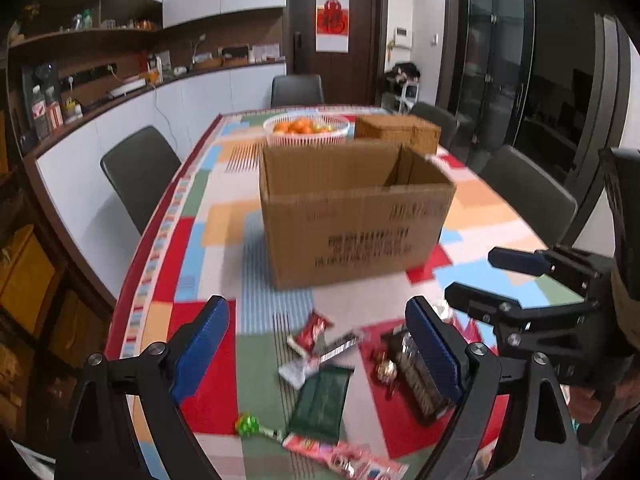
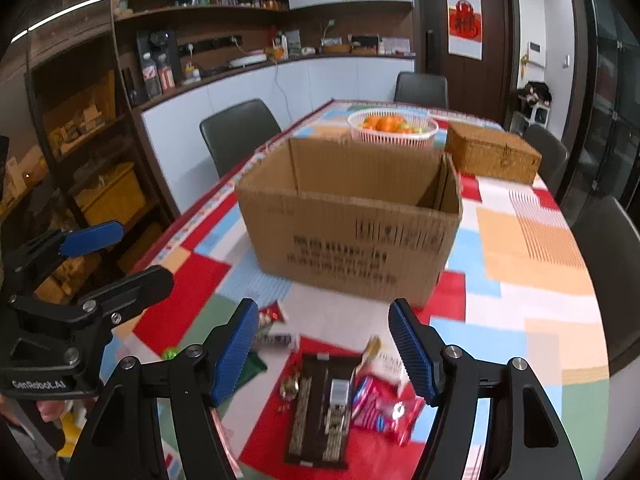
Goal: Organize snacks
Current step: 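Release both snacks into the cardboard box and withdraw both grippers, then grasp the dark chocolate bar with the right gripper while the left grasps the green snack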
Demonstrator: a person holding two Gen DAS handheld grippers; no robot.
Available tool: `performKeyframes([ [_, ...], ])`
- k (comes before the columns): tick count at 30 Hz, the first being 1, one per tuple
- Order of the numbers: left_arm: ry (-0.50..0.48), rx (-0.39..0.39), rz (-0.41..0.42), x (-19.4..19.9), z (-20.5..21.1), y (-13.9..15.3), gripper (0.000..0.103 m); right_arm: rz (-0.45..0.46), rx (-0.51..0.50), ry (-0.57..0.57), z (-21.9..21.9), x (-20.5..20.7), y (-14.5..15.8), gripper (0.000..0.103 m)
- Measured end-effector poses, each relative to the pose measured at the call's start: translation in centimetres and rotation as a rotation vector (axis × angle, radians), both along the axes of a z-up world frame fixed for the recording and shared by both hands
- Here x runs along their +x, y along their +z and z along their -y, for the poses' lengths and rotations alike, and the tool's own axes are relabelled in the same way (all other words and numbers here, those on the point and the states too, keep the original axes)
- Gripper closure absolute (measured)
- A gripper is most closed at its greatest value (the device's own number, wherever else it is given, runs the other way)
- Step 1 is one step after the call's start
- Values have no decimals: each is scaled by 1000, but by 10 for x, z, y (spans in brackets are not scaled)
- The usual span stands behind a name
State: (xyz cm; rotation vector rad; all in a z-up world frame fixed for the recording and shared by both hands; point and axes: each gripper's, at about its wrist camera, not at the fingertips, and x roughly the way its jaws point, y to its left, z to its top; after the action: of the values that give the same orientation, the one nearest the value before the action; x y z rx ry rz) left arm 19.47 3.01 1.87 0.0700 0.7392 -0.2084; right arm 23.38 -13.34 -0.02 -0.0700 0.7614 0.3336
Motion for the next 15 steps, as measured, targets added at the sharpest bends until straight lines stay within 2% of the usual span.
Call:
performKeyframes([
  [4, -8, 22, -74, -6, -1, -25, 13, -72, -19, -4, 0, -4, -21, 35],
  [15, -22, 43, -213, -11, -1, -72, 13, -269, -40, -15, 2, -12, -77, 35],
])
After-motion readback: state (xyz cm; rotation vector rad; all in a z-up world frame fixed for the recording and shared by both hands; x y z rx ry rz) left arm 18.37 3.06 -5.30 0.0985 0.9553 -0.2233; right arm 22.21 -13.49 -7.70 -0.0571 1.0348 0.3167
